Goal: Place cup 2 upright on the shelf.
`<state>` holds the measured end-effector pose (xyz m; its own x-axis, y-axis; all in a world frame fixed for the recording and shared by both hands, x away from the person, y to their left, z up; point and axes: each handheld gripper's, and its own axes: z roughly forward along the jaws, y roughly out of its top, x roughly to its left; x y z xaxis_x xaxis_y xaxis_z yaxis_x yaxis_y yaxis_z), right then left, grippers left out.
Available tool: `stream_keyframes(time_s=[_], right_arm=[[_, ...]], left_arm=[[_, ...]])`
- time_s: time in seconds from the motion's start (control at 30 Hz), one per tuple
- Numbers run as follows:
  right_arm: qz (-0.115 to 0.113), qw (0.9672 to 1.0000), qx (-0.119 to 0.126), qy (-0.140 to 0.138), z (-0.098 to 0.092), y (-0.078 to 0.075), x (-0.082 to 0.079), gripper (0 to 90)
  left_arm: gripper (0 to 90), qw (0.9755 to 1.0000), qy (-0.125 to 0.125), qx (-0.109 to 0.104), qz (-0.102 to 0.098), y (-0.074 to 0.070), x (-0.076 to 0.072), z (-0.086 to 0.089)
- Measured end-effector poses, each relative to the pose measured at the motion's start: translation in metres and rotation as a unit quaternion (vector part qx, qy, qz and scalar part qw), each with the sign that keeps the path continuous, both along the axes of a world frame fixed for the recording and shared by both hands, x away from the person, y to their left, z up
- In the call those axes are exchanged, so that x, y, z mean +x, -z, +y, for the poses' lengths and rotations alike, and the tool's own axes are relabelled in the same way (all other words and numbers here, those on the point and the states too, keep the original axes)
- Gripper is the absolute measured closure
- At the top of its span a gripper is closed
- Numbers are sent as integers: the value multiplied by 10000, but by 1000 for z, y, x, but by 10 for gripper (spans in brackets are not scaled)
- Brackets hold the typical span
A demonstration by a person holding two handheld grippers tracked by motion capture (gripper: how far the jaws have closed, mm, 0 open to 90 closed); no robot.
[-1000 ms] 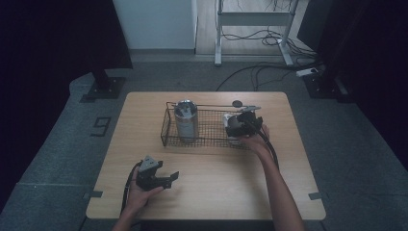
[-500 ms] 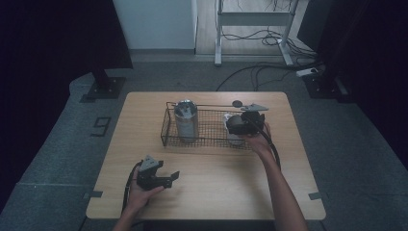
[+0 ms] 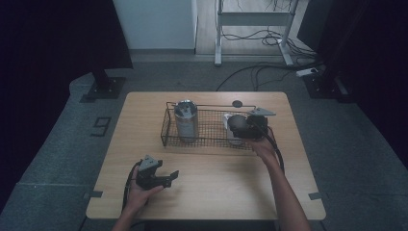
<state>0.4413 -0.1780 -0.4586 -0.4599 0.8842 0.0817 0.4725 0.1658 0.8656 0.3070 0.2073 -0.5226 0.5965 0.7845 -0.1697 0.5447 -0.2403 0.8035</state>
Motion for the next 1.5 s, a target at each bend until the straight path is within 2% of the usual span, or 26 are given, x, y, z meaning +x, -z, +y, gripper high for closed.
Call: stream_keyframes(time_s=[0.13, 0.17, 0.53, 0.73, 0.8, 1.0, 1.27, 1.5], right_arm=[[46, 10000, -12, -9, -2, 2, -6, 51], [-23, 10000, 43, -16, -4, 2, -11, 80], [-85, 9999, 137, -44, -16, 9, -29, 114], [-206, 9996, 179, -117, -26, 10, -47, 139], [-278, 9992, 218, -169, -29, 12, -59, 142], [-314, 9990, 175, -248, -36, 18, -80, 147], [-228, 9992, 209, -237, -44, 32, -100, 150], [-65, 9996, 202, -176, -54, 52, -118, 152]], left_arm=[[142, 10000, 13, 9, -6, 0, 0, 0], [142, 10000, 16, 9, -5, 0, 0, 0], [142, 10000, -4, 27, -21, 0, -2, 2], [142, 10000, 13, 60, -2, 1, -2, 0], [142, 10000, 23, 66, -4, 1, -2, 0], [142, 10000, 13, 64, -13, 1, -3, 0], [142, 10000, 26, 84, -11, 1, -3, -1], [142, 9999, 39, 101, -18, 1, -3, -2]])
